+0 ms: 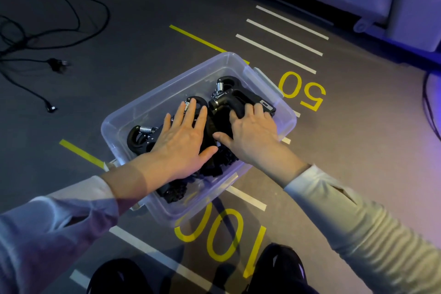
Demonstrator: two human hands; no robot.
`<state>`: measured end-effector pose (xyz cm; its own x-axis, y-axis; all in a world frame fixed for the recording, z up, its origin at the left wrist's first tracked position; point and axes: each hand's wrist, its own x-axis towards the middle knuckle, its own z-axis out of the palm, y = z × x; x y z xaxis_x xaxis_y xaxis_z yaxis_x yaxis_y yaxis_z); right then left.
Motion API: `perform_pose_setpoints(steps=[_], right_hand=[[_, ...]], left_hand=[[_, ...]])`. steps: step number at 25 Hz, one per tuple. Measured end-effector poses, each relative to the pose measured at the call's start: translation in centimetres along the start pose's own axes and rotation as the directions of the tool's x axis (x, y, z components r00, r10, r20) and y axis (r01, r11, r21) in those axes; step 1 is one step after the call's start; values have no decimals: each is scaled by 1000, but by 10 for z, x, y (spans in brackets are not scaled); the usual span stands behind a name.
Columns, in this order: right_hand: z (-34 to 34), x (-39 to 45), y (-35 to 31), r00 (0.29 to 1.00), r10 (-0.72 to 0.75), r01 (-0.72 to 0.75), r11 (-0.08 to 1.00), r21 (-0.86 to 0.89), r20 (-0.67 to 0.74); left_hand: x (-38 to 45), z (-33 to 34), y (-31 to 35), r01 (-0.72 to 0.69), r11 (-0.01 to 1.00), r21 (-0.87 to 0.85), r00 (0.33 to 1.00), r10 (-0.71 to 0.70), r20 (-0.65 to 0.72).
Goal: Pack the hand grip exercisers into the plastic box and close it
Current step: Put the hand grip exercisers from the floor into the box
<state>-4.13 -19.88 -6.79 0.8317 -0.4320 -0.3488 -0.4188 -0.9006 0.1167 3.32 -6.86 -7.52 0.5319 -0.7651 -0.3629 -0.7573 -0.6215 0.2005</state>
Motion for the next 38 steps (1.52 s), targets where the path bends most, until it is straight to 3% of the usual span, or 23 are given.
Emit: perform_pose_setpoints(steps=[2, 5, 11, 14, 17, 19, 21, 23, 25, 26, 27, 28, 30, 33, 36, 38], right_hand=[[4, -1, 7, 999, -27, 28, 999, 34, -44], [13, -2, 14, 996, -52, 40, 987, 158, 68], [18, 1, 19, 996, -65, 50, 974, 220, 62], [18, -3, 26, 996, -67, 84, 938, 337, -62], [23, -4, 47, 936, 6, 169, 869, 464, -352], [29, 1, 67, 852, 61, 260, 812, 522, -519], [38, 13, 89, 784, 156, 325, 722, 611, -601], [47, 31, 111, 773, 343, 309, 531, 789, -534], [59, 57, 132, 828, 437, 184, 383, 905, -353], [67, 72, 141, 866, 412, 90, 431, 898, -284], [74, 84, 146, 911, 338, 13, 551, 834, -237], [79, 94, 148, 954, 226, -11, 681, 732, -196], [81, 107, 146, 997, -1, 43, 818, 573, -74], [75, 113, 139, 990, -115, 56, 860, 507, 85], [72, 120, 133, 995, -61, 15, 880, 475, 81], [72, 126, 128, 985, -16, -66, 883, 465, 171]], left_hand=[[1, 1, 3, -10, 1000, 12, 1000, 11, -16], [2, 2, 10, -32, 999, 41, 997, 35, -69], [9, 0, 23, -67, 997, 38, 991, 71, -117], [14, -5, 28, -91, 996, -3, 982, 89, -164], [28, -15, 34, -95, 994, -44, 971, 83, -223], [39, -21, 39, -100, 995, -14, 965, 93, -246], [54, -26, 46, -132, 991, 23, 952, 133, -275], [73, -32, 53, -168, 984, 56, 941, 177, -288], [94, -34, 59, -184, 978, 94, 943, 202, -263], [106, -33, 61, -178, 978, 113, 950, 200, -238], [116, -32, 64, -163, 978, 130, 959, 188, -211], [125, -30, 65, -145, 979, 142, 968, 170, -185], [140, -26, 66, -127, 979, 159, 975, 153, -164], [149, -23, 64, -157, 976, 148, 964, 184, -194], [151, -20, 65, -172, 980, 98, 960, 189, -207], [150, -19, 66, -171, 981, 86, 961, 186, -204]])
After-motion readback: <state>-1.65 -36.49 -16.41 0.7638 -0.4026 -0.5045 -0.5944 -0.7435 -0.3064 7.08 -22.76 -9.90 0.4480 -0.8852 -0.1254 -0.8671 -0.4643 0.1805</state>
